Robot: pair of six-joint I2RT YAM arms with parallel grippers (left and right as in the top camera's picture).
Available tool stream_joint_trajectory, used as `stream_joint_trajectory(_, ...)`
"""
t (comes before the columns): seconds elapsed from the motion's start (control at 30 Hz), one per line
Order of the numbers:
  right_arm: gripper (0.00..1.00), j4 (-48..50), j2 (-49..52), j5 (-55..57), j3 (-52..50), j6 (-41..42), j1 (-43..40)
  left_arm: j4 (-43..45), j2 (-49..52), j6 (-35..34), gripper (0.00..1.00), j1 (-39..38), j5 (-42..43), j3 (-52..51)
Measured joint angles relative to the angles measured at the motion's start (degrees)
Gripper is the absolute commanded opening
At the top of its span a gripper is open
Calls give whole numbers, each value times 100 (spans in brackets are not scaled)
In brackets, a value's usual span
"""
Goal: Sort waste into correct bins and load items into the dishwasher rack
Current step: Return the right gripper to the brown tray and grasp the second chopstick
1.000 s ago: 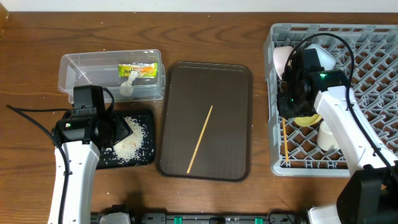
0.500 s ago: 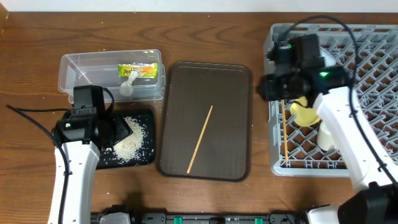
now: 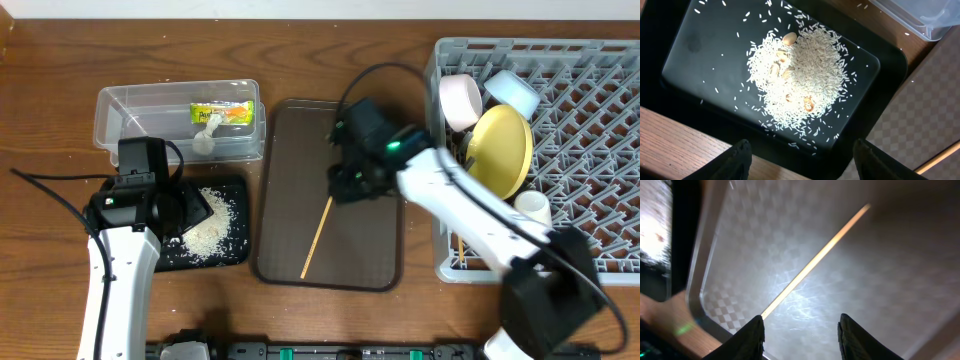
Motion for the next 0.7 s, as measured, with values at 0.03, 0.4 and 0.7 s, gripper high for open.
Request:
stream_joint_trajectory(0.03,46,2,127,24,0,120,122,0,-2,0,68,0,0,0)
stream_joint_trajectory(0.4,42,111,1141,286,0,975,769,0,0,0,68,0,0,0)
stream_joint_trajectory(0.7,34,72,1279,437,2,1200,780,0,0,0,68,0,0,0)
